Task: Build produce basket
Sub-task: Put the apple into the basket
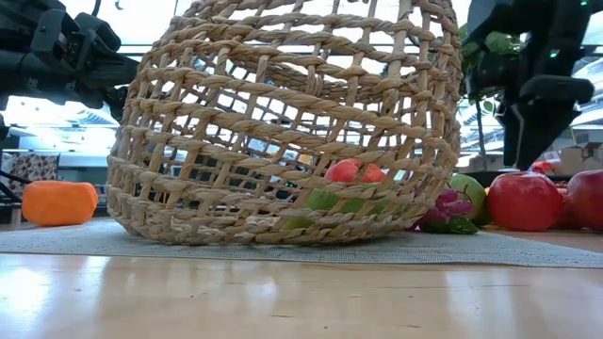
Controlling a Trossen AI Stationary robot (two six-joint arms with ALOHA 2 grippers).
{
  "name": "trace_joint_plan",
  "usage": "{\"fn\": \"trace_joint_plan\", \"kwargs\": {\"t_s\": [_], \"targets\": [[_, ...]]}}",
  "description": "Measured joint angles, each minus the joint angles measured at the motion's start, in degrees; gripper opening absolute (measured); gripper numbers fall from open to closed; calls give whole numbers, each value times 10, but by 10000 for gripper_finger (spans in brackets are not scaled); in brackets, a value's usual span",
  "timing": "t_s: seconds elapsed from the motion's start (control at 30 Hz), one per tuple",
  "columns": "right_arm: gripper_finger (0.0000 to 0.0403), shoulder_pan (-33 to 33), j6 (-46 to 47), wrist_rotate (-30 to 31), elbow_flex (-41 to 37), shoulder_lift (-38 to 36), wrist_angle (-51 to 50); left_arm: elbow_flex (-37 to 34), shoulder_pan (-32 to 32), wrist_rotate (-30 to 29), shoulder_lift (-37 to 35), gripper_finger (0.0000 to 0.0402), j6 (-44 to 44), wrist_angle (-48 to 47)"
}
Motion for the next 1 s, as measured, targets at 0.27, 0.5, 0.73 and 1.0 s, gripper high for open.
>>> {"fn": "trace_joint_plan", "kwargs": {"t_s": [0.27, 0.5, 0.73, 1.0], "targets": [[400, -42, -16, -6, 0, 45, 21, 0, 0, 0, 0, 286, 0, 0], [399, -57, -31, -44, 0, 133, 52, 0, 0, 0, 0, 286, 0, 0], [390, -62, -36, -51, 3, 177, 46, 0, 0, 0, 0, 286, 0, 0], [358, -62, -30, -69, 0, 150, 42, 0, 0, 0, 0, 286, 0, 0]]}}
